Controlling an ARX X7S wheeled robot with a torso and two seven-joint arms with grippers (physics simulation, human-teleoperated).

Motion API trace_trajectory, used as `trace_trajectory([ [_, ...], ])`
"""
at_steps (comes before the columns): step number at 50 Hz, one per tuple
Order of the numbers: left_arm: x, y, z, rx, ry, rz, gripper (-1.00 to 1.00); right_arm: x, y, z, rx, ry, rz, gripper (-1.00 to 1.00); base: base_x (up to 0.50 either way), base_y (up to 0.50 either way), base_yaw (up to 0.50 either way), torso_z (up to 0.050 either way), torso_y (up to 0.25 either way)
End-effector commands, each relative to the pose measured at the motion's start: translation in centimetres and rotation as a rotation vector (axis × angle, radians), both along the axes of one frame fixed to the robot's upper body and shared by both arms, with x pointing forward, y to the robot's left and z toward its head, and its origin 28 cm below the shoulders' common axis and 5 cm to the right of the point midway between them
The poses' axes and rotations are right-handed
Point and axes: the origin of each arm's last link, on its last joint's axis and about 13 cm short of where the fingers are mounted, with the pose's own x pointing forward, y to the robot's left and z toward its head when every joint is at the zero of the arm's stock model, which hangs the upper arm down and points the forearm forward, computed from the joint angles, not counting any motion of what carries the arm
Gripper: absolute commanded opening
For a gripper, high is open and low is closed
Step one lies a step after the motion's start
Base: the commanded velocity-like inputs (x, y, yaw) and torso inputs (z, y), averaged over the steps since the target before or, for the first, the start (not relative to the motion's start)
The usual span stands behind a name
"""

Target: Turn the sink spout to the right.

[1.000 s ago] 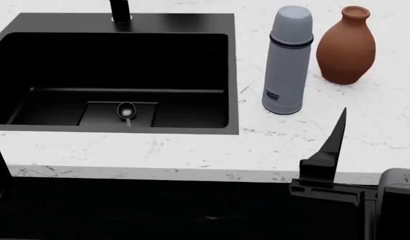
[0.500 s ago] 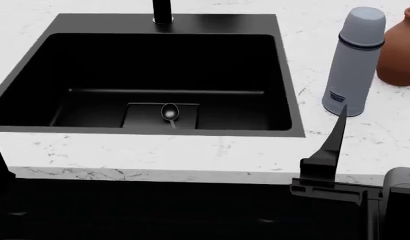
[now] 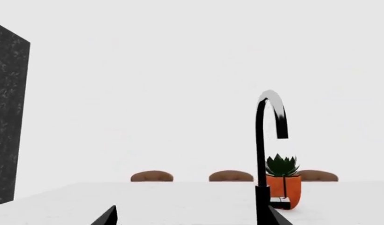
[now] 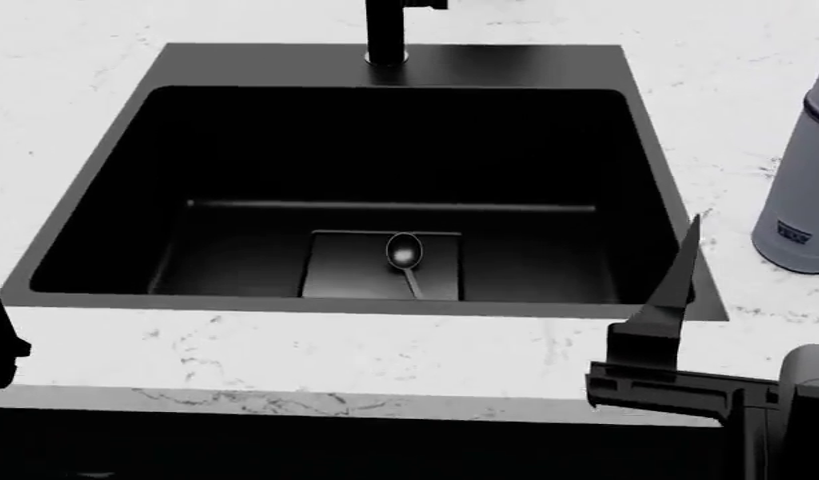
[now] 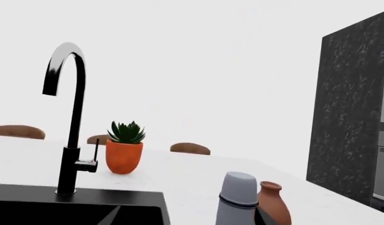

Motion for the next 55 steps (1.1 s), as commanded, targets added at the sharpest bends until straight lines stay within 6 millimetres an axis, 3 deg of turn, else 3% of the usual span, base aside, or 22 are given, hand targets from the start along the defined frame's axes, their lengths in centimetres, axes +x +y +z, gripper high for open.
trace_trajectory([
  [1,0.02,-0.05,-0.19,0.002,0.007,-0.004,1.00,-0.12,-0.17,-0.09,0.002,-0.001,-0.009,1.00,0.22,0.17,0.00,0.000,0.000],
  [55,0.58,-0.42,0.07,-0.005,0.015,-0.015,1.00,0.03,-0.36,-0.47,0.016,0.007,-0.013,1.00,0.22,0.08,0.00,0.000,0.000],
])
